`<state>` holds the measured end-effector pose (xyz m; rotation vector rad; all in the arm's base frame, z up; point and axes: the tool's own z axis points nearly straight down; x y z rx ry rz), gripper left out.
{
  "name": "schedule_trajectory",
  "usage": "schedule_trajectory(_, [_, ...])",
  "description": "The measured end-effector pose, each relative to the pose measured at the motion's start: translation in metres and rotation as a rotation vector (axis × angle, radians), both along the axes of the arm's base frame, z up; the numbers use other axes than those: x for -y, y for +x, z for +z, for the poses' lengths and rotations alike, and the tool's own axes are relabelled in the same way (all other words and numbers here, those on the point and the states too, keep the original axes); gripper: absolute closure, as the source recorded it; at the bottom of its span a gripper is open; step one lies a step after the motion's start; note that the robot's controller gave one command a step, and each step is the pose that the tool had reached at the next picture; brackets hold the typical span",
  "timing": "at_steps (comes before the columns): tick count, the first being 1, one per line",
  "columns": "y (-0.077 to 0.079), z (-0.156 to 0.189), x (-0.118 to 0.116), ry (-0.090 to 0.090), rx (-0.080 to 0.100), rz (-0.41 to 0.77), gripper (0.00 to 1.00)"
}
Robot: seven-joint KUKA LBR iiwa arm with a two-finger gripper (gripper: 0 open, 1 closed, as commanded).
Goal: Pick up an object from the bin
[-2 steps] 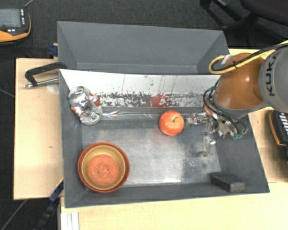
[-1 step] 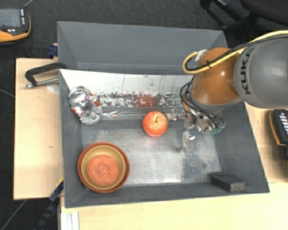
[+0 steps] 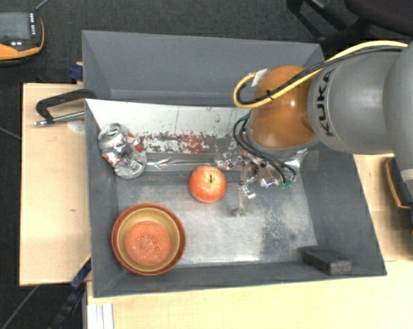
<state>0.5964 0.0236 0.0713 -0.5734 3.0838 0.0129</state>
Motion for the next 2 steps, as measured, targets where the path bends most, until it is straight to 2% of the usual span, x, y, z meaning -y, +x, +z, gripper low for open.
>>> schedule_trajectory(1, [-0.0164,0.0036,-0.0664,0.006,0.002,0.045,0.0])
schedule_trajectory(2, [-0.0157,0.0031,-0.0616,0.002,0.002,0.039,1.0])
